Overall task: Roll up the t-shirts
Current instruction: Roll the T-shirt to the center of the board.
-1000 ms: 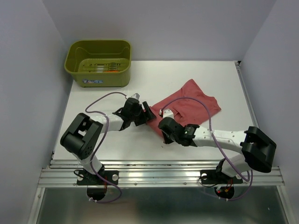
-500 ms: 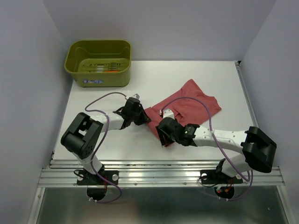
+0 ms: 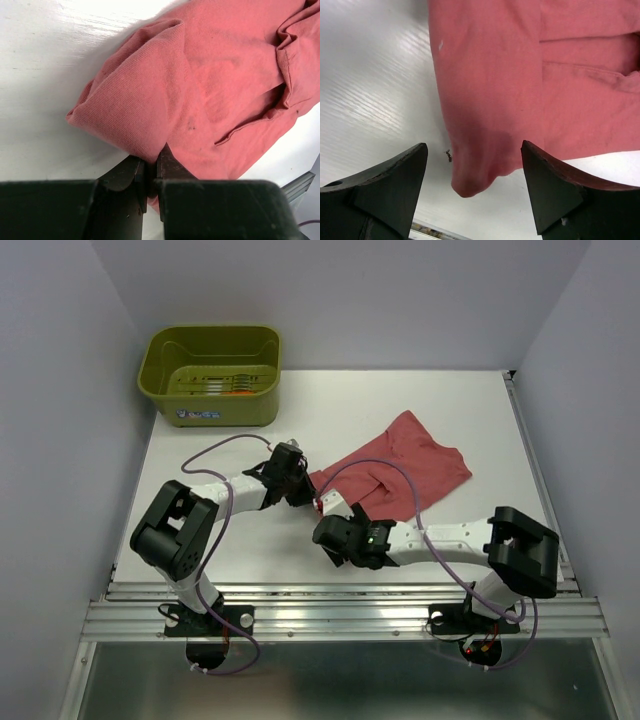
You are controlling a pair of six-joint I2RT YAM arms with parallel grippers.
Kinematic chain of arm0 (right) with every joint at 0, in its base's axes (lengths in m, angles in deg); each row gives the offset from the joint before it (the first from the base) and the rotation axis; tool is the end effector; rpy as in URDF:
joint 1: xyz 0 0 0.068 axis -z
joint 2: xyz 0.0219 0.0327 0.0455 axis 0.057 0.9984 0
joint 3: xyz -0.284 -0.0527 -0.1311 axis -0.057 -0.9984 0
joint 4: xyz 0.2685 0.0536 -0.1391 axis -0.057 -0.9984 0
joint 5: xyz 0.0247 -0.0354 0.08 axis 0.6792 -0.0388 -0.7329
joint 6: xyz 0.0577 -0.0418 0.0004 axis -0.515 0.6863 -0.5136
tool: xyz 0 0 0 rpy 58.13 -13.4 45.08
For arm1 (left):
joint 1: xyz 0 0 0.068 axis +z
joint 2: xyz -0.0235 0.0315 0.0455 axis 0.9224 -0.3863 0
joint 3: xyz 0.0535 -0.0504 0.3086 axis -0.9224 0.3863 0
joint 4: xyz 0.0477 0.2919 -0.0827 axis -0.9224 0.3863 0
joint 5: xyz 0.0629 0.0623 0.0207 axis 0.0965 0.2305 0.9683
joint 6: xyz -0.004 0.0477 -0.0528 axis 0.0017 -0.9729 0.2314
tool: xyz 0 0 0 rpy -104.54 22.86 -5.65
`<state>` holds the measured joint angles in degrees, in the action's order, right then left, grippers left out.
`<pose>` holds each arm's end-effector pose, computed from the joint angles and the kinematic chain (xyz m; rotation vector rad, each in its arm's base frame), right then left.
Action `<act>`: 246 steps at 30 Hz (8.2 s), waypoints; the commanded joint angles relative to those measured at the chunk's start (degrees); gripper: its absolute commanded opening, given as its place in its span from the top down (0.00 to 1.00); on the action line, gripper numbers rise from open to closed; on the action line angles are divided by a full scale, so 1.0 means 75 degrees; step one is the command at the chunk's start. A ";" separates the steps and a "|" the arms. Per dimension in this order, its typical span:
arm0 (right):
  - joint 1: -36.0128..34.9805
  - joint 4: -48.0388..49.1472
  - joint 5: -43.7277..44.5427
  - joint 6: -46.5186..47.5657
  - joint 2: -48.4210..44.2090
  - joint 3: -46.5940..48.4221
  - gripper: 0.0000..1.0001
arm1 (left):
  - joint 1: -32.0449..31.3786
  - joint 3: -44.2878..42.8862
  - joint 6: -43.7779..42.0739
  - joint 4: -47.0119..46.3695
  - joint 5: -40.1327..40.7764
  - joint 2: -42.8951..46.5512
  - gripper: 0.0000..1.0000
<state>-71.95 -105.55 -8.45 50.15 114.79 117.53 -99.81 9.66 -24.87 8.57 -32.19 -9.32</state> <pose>0.1573 0.3162 0.1901 -0.7290 2.2747 -0.0155 0.3211 -0.2171 0.1622 -0.2184 2.4575 -0.8689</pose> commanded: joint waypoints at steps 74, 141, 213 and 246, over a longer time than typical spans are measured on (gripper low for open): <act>0.4728 0.7703 -0.8309 -0.4848 -0.1336 -0.4375 0.99 | 0.0272 -0.0519 -0.1049 0.1499 0.0505 0.2212 0.27; 0.5503 0.0709 -0.4608 -0.2049 -0.3725 -0.2185 0.46 | -0.0068 -0.2956 -0.2022 0.0467 -0.0609 -0.2148 1.00; 0.1330 0.1097 -0.2161 -0.3221 -0.1358 -0.1905 0.84 | 0.0411 -0.2088 -0.2220 0.1742 0.0561 -0.0392 1.00; -0.1389 -0.0874 0.0912 -0.1334 0.1147 0.0863 0.43 | 0.1127 -0.1234 -0.1940 0.2823 0.1395 0.2398 0.78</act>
<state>-82.09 -112.17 -5.32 40.30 120.75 122.03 -91.57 -0.92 -40.02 30.76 -21.48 5.52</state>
